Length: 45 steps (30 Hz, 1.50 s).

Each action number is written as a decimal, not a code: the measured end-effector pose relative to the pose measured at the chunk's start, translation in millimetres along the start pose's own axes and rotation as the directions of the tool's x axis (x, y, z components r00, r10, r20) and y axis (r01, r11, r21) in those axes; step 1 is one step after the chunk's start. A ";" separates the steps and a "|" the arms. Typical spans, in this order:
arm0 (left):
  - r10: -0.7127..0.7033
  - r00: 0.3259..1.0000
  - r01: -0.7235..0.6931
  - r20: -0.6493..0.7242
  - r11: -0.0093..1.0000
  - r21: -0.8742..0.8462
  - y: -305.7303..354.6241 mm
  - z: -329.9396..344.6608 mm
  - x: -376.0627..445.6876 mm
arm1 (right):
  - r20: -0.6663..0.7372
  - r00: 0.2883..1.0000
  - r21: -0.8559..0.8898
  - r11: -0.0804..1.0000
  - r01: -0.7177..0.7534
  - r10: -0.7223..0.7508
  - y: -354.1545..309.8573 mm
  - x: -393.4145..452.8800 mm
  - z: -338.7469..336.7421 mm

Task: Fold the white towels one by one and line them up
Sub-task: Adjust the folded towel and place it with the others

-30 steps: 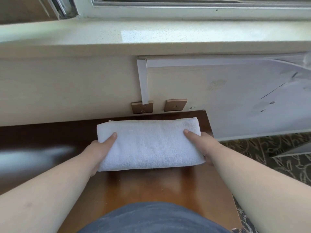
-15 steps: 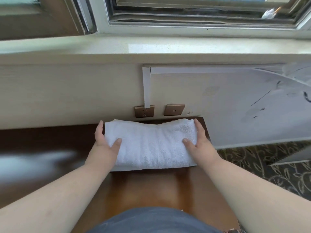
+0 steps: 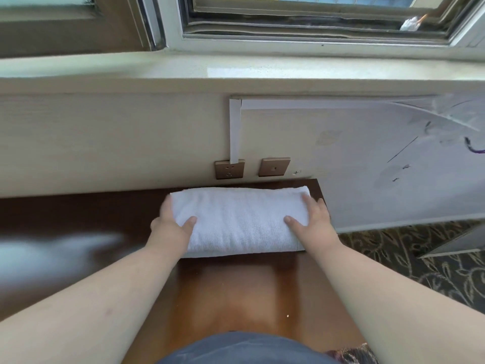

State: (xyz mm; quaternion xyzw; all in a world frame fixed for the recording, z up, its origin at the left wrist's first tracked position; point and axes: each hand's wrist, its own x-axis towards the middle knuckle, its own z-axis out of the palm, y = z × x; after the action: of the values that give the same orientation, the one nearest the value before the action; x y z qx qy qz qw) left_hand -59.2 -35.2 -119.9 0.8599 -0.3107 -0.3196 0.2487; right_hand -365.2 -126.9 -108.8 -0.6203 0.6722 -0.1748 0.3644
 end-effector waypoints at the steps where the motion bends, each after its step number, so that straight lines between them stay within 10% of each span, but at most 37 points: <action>1: -0.121 0.992 0.114 -0.042 0.985 -0.129 0.3 0.5 -1.9 | -0.060 0.993 0.133 0.987 -0.089 0.098 1.3 -2.7 2.4; 5: -0.543 0.835 0.412 0.088 0.512 -0.754 -2.9 10.8 -24.4 | 0.076 0.793 0.808 0.428 -0.404 0.605 5.9 -22.9 22.6; 9: -0.378 0.827 0.505 0.417 0.171 -0.846 -6.7 40.9 -43.1 | 0.362 0.769 0.899 0.021 -0.437 0.526 -1.5 -42.1 61.8; 24: -0.344 0.833 0.440 0.433 -0.062 -0.896 26.1 7.5 -31.0 | 0.325 0.817 0.945 -0.139 -0.295 0.476 -43.1 -40.2 69.8; 35: -0.236 0.935 0.268 0.265 -0.018 -0.963 -29.7 -96.1 -48.5 | 0.240 0.930 0.965 0.035 -0.260 0.279 -132.8 -97.1 97.3; 45: -0.301 0.949 0.065 0.090 -0.093 -0.994 -207.8 -288.4 -84.9 | 0.279 0.956 0.939 0.185 -0.291 0.092 -263.0 -245.9 249.1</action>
State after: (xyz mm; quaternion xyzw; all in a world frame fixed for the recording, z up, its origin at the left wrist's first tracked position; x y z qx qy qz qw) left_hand 170.8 231.7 -22.7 0.4628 0.1623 -0.4037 0.7723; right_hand -12.0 119.0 -28.6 -0.1765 0.4536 -0.4598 0.7428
